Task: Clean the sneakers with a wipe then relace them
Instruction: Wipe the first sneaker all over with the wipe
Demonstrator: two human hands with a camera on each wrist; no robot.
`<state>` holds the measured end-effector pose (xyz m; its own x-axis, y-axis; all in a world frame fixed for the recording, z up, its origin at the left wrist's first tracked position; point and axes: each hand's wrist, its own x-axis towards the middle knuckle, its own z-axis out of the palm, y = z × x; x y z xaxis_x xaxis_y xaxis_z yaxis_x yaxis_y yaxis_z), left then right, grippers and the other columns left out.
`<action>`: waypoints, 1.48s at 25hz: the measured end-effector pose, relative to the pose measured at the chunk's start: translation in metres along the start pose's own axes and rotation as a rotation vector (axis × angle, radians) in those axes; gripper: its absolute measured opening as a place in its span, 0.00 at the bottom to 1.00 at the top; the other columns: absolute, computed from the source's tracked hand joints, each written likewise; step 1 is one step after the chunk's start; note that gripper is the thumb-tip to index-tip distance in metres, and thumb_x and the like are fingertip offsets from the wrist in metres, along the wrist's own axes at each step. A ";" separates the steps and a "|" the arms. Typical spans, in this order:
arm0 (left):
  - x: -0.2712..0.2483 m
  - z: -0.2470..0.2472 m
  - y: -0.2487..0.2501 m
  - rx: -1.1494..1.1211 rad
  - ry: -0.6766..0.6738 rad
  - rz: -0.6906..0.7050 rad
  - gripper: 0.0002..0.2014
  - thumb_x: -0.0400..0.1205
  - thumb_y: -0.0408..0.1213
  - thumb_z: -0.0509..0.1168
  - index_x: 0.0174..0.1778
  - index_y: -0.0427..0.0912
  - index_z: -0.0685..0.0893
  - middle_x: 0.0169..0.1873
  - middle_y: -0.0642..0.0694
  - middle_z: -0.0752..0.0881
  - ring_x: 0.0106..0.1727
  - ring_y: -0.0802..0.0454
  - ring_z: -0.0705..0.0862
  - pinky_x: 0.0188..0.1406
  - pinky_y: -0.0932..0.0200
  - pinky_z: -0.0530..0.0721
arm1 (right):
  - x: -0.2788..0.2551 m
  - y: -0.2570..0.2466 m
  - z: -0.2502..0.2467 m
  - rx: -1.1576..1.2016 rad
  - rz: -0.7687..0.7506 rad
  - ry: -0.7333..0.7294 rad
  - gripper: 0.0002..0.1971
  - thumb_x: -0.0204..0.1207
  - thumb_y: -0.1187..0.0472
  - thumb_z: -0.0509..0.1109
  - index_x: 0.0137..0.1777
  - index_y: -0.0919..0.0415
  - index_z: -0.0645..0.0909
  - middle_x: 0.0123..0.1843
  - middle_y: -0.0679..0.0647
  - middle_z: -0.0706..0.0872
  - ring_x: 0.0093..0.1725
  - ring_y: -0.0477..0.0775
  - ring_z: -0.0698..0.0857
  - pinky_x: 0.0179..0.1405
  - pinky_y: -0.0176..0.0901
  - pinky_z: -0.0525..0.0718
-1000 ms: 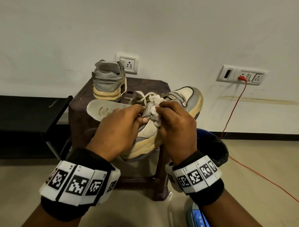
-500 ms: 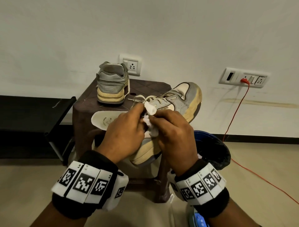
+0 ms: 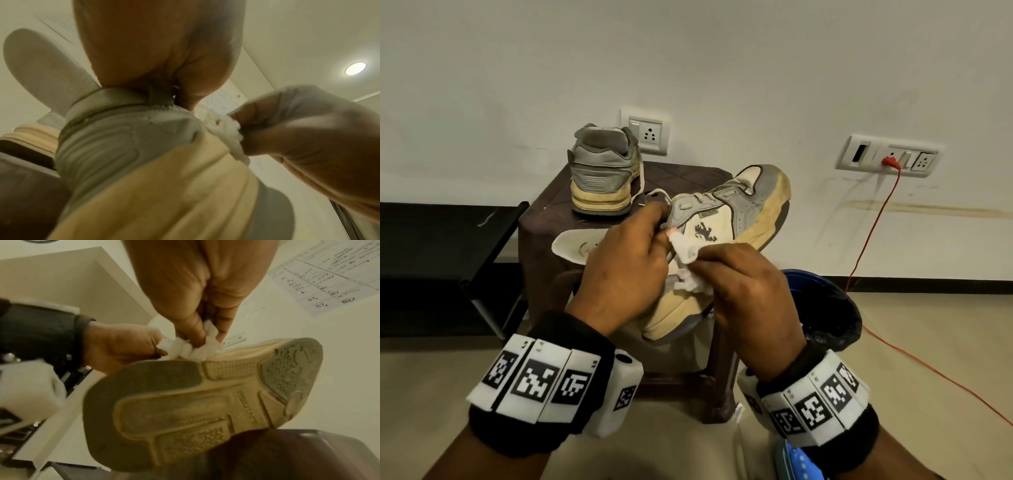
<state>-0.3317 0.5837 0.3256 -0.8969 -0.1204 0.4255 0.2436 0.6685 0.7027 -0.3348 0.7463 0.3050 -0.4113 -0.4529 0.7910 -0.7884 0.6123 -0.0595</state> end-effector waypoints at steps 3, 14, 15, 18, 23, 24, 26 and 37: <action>-0.001 0.000 0.002 -0.043 -0.022 0.009 0.13 0.85 0.39 0.60 0.65 0.51 0.78 0.52 0.59 0.84 0.57 0.52 0.82 0.58 0.40 0.81 | 0.006 0.027 -0.005 -0.105 0.110 0.098 0.13 0.71 0.59 0.68 0.48 0.67 0.88 0.47 0.61 0.89 0.46 0.58 0.87 0.47 0.44 0.85; 0.005 0.002 -0.004 -0.171 -0.025 -0.040 0.15 0.86 0.39 0.58 0.68 0.50 0.76 0.62 0.53 0.84 0.63 0.53 0.81 0.66 0.43 0.78 | -0.009 0.025 -0.010 -0.035 0.082 -0.021 0.12 0.64 0.71 0.81 0.48 0.66 0.89 0.48 0.60 0.89 0.46 0.59 0.88 0.44 0.52 0.89; 0.005 0.002 -0.004 -0.185 -0.036 -0.034 0.15 0.86 0.38 0.58 0.68 0.50 0.76 0.62 0.54 0.84 0.63 0.55 0.81 0.66 0.47 0.78 | -0.007 0.032 -0.011 -0.057 0.111 0.013 0.11 0.65 0.71 0.80 0.47 0.66 0.88 0.48 0.60 0.89 0.45 0.58 0.87 0.43 0.52 0.89; 0.003 0.004 -0.003 -0.197 -0.070 -0.016 0.13 0.86 0.38 0.57 0.66 0.50 0.76 0.56 0.62 0.83 0.56 0.67 0.80 0.56 0.64 0.75 | 0.002 0.054 -0.013 -0.052 0.190 0.135 0.07 0.71 0.67 0.72 0.47 0.67 0.88 0.47 0.60 0.88 0.43 0.58 0.87 0.39 0.51 0.87; 0.002 0.010 0.001 -0.188 -0.066 0.018 0.12 0.87 0.39 0.56 0.66 0.48 0.75 0.53 0.59 0.82 0.49 0.69 0.79 0.52 0.64 0.76 | 0.003 0.049 -0.017 -0.043 0.226 0.077 0.10 0.68 0.71 0.76 0.49 0.66 0.88 0.48 0.59 0.89 0.46 0.59 0.87 0.43 0.53 0.88; 0.002 0.011 0.001 -0.189 -0.047 0.012 0.13 0.87 0.39 0.56 0.66 0.47 0.75 0.54 0.57 0.82 0.51 0.64 0.80 0.55 0.60 0.76 | 0.002 0.043 -0.019 -0.014 0.205 0.015 0.11 0.66 0.71 0.78 0.50 0.65 0.88 0.49 0.58 0.89 0.47 0.57 0.87 0.45 0.52 0.88; 0.005 0.011 -0.001 -0.179 -0.009 -0.016 0.14 0.87 0.39 0.56 0.68 0.47 0.74 0.56 0.57 0.81 0.57 0.58 0.79 0.58 0.57 0.75 | -0.005 0.026 -0.018 0.025 0.133 -0.122 0.14 0.64 0.73 0.79 0.50 0.63 0.89 0.49 0.57 0.90 0.47 0.56 0.88 0.48 0.51 0.88; 0.006 0.005 -0.006 -0.480 -0.183 -0.088 0.17 0.84 0.30 0.61 0.62 0.59 0.74 0.54 0.65 0.84 0.55 0.72 0.83 0.54 0.74 0.78 | 0.014 0.049 0.000 -0.041 0.230 0.085 0.09 0.70 0.63 0.72 0.47 0.65 0.88 0.44 0.59 0.89 0.41 0.58 0.86 0.38 0.48 0.86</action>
<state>-0.3407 0.5823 0.3212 -0.9611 -0.0023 0.2762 0.2673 0.2446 0.9320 -0.3792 0.7696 0.3127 -0.5365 -0.2432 0.8081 -0.6584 0.7196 -0.2206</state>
